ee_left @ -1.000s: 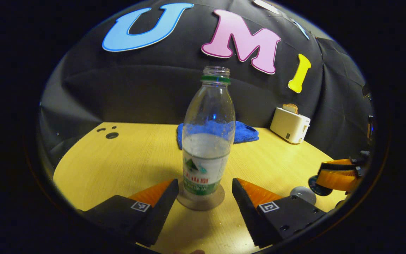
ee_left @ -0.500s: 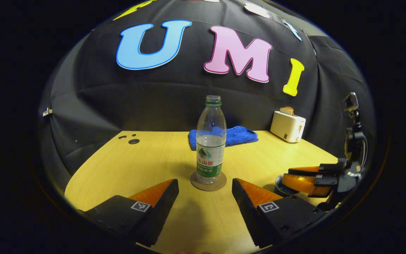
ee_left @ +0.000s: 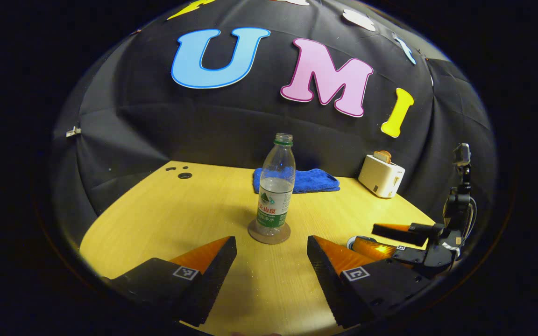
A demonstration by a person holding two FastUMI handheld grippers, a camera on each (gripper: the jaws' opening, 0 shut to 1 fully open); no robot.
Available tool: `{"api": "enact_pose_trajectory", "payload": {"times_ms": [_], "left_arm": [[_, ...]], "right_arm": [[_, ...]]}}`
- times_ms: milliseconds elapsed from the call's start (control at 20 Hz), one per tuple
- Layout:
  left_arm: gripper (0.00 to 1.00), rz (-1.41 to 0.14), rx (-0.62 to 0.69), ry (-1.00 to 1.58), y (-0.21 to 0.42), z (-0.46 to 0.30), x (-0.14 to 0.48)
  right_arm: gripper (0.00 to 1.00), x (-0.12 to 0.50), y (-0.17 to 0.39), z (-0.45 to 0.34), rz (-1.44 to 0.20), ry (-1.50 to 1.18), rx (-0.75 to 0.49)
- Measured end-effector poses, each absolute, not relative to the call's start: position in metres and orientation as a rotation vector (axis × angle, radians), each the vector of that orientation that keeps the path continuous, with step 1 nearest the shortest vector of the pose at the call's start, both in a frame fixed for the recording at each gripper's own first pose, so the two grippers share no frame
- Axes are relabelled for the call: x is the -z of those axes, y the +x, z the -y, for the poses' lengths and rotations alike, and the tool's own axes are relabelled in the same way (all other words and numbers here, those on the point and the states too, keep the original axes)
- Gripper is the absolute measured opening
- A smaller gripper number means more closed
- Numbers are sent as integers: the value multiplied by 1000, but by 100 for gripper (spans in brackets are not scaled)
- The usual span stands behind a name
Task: Open the teacup lid with one hand, grasp the water bottle and pour water into the teacup with the other hand; after pouring, place the water bottle on the coaster and then close the teacup lid.
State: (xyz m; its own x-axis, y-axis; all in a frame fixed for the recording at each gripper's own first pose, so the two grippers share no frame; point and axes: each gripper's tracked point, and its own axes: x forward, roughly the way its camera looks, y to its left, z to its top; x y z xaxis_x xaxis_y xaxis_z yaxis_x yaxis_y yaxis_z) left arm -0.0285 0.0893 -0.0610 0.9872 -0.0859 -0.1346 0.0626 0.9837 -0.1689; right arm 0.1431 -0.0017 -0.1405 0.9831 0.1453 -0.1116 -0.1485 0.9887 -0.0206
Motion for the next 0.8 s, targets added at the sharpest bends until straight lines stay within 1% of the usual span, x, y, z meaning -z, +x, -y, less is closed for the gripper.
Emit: {"api": "enact_pose_trajectory", "payload": {"times_ms": [50, 100, 150, 250, 500, 600, 650, 800], "left_arm": [[96, -138, 41, -152, -35, -94, 51], [95, -130, -2, -139, -43, -101, 40], [96, -120, -47, -129, -50, -107, 27], [95, -101, -94, -118, -68, -110, 0], [95, -43, -137, -106, -106, -93, -67], [95, -14, -166, -109, -122, -89, -88], [95, 4, -176, -118, -131, -86, -97], [95, 86, -209, -175, -152, -85, -120]], "right_arm": [[91, 127, 135, 3, -103, -20, -150], [100, 114, 130, 7, -92, -17, -141], [100, 98, 122, 14, -77, -21, -128], [100, 62, 107, 31, -40, -43, -87], [100, -23, 60, 59, 30, -40, -25], [100, -48, 42, 66, 58, -41, 1], [100, -54, 33, 67, 47, -37, 0], [100, -80, 8, 55, 111, -40, -14]]}}
